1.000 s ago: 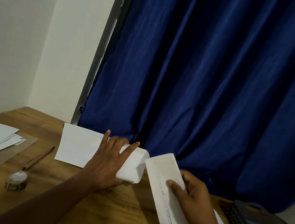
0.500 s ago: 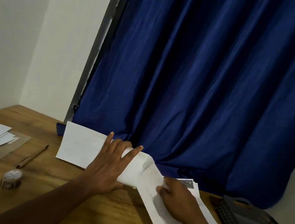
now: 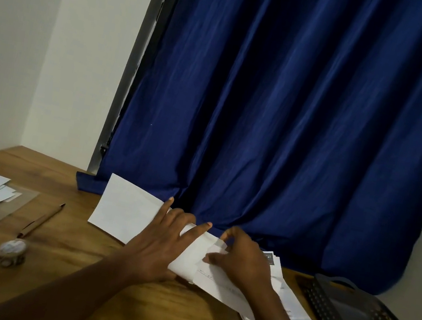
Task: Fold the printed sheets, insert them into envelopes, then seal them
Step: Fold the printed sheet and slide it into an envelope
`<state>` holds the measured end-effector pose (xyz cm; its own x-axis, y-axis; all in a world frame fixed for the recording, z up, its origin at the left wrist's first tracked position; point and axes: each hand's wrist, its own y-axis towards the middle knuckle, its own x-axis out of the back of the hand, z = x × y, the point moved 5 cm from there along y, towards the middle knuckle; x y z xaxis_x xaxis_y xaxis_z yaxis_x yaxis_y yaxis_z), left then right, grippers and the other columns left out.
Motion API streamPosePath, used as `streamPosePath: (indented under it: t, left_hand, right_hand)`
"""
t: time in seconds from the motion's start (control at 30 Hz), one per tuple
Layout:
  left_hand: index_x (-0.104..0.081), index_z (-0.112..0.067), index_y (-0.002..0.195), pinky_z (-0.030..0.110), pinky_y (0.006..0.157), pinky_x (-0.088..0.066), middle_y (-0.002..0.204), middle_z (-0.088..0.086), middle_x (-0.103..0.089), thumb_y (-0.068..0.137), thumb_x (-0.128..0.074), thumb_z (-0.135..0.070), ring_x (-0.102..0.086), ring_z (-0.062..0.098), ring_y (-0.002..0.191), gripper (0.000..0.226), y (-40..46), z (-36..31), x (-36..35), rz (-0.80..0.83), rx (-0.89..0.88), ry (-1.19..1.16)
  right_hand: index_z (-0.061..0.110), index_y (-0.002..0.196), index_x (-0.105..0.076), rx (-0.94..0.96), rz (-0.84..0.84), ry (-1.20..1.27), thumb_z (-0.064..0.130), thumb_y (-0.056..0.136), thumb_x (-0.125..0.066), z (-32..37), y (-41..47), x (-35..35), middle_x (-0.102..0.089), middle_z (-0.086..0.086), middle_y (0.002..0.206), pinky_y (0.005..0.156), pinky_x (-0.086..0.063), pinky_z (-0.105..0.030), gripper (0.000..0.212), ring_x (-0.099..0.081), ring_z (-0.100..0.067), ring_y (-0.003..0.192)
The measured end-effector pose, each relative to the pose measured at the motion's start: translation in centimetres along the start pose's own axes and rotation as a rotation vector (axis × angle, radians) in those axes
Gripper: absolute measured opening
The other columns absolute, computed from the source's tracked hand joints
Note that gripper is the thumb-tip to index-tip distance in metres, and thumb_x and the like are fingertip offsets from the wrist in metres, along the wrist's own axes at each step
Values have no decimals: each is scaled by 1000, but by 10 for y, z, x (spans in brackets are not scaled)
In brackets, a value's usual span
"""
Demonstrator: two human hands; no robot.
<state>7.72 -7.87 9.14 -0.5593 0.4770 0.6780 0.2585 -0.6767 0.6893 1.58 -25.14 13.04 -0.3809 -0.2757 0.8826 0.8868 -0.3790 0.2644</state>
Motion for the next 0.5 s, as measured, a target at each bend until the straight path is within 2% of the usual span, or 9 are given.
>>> streamPosePath:
  t: [0.1,0.17,0.27,0.37,0.43,0.5]
  left_hand:
    - [-45,-21,152,62,114,-34,131,8,-60,48,-81,-78,-61,28,120,124,0,0,-1,48,22,28]
    - [-35,-24,157,61,119,-23,140,9,-54,57,-81,-73,-54,29,129,120,-1,3,-3,93,62,26]
    - [-22,-26,161,61,123,-8,147,10,-46,63,-80,-67,-44,30,136,120,-2,15,-6,134,144,8]
    - [-20,-26,161,62,123,-6,146,11,-44,60,-82,-67,-43,30,135,125,-3,25,-8,127,202,-1]
    - [-26,-24,159,63,122,-9,140,12,-48,56,-83,-68,-47,31,130,126,-3,28,-7,86,221,0]
    - [-29,-22,157,64,121,-11,136,13,-50,52,-85,-68,-50,32,125,128,-3,32,-7,58,236,8]
  right_hand:
    - [35,96,-51,50,-69,29,46,69,-79,13,-2,-7,-66,13,87,77,-54,-35,41,-64,-11,85]
    - [36,102,-51,67,-87,29,47,72,-77,17,-5,-10,-67,12,92,80,-55,-37,41,-66,-14,89]
    - [39,127,-48,67,-127,-3,62,70,-77,8,-8,-4,-66,14,108,87,-52,-35,69,-64,-13,102]
    - [37,139,-44,23,-261,52,69,71,-74,-19,-14,14,-60,13,120,95,-51,-41,81,-59,-13,112]
    - [33,140,-43,-66,-262,191,66,77,-73,-40,-18,20,-57,11,118,93,-51,-40,77,-58,-15,112]
    - [22,124,-57,-162,-203,393,55,83,-74,-58,-19,15,-65,2,109,88,-55,-42,55,-65,-21,101]
